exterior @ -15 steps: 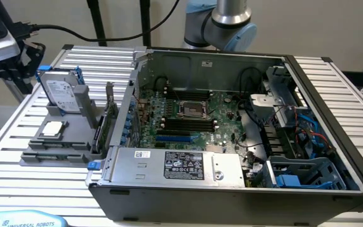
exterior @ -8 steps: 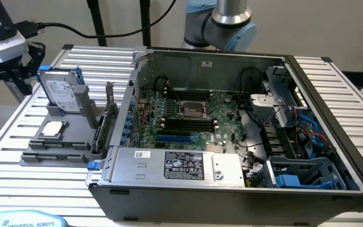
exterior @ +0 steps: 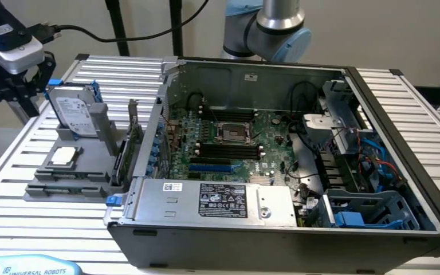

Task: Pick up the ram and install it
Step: 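Pick up the ram and move it above insertion slot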

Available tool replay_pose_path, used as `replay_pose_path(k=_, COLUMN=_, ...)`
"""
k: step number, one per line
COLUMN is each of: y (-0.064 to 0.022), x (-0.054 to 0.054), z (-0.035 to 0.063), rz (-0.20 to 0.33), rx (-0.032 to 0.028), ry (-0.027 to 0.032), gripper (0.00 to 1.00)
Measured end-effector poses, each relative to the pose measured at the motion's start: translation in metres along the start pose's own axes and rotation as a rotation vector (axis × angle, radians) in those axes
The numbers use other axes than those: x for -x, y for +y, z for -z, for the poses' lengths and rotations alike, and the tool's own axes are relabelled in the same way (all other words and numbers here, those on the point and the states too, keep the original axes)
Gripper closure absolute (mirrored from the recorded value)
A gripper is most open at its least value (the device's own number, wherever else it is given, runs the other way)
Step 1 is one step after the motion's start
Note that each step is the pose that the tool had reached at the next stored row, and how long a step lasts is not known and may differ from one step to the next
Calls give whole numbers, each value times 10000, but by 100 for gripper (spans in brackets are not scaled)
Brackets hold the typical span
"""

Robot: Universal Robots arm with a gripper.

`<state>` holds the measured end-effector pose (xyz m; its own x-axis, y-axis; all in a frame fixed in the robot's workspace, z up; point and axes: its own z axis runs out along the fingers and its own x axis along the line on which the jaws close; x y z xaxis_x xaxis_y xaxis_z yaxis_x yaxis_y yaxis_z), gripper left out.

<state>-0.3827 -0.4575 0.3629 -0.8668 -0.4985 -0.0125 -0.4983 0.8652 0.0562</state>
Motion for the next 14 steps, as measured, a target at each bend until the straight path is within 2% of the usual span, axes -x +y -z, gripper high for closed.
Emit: replay_pose_path(k=14, y=-4, x=-1, z=-63, rz=2541, rx=32, ry=143, gripper=89)
